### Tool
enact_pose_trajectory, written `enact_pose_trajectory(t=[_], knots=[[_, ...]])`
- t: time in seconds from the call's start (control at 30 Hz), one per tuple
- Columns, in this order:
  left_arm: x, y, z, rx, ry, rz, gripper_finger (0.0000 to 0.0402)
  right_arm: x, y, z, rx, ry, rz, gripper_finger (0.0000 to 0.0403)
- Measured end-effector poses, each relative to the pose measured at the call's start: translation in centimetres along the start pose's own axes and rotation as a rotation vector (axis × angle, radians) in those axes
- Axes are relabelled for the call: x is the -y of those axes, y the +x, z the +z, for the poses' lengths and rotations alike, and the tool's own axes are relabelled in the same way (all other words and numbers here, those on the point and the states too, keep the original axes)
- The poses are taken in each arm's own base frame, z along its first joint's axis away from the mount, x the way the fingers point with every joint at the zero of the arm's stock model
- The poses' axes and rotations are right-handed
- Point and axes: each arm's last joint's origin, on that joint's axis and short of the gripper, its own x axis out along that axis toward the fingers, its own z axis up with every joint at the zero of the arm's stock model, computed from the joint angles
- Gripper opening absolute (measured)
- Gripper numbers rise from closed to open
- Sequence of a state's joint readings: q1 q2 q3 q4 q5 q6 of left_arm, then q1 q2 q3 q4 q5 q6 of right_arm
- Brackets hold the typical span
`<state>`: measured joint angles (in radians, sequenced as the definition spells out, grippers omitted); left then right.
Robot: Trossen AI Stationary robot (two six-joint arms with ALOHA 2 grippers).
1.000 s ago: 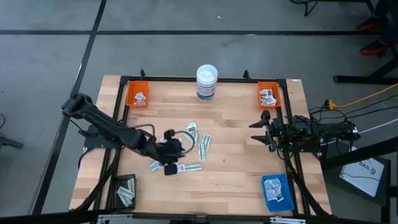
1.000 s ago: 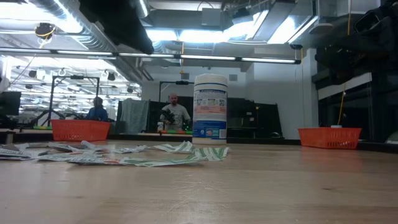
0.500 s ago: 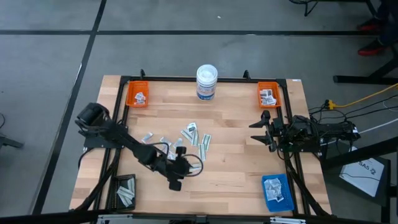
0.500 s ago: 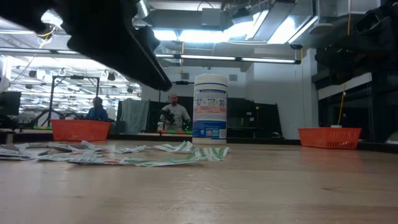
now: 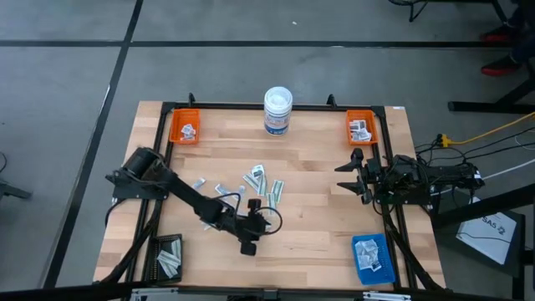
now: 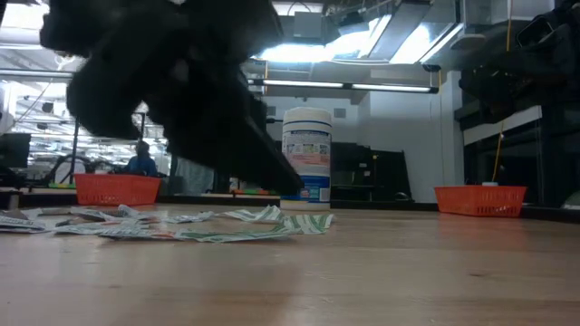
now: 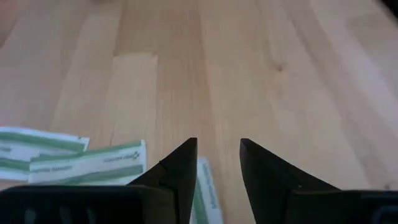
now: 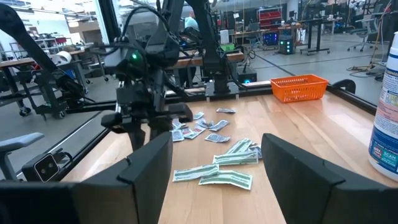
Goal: Pick & Place First Aid Supplies
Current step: Put the green bandage pack into the black bin
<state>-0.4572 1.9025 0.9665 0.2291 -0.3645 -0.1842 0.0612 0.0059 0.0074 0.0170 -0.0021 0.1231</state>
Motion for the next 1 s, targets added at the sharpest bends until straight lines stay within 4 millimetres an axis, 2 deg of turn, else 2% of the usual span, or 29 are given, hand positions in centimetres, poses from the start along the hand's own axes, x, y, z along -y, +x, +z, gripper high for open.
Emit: enact_pose_trajectory(t=[0.17,0.43,0.57,0.8,1.0], knots=[[-0.8,0.8,-0.5,-0.025,-0.019,0.021,0.0148,0.0,0.0,0.0,0.000,0.000,0.000,0.0245],[-1.8,1.4,-0.6,-0.072,-0.157,-0.055,0.0215,0.0,0.0,0.0,0.000,0.000,0.000,0.0245],[-2.5,1.5,-1.2,-0.132,-0.197,-0.025,0.0233,0.0,0.0,0.0,0.000,0.000,0.000,0.0245],[-3.1,1.6,-1.4,-0.163,-0.238,0.003,0.0228,0.0,0.0,0.0,0.000,0.000,0.000,0.0245],[-3.1,1.5,-1.5,-0.176,-0.241,0.006,0.0186,0.0,0.0,0.0,0.000,0.000,0.000,0.0245]])
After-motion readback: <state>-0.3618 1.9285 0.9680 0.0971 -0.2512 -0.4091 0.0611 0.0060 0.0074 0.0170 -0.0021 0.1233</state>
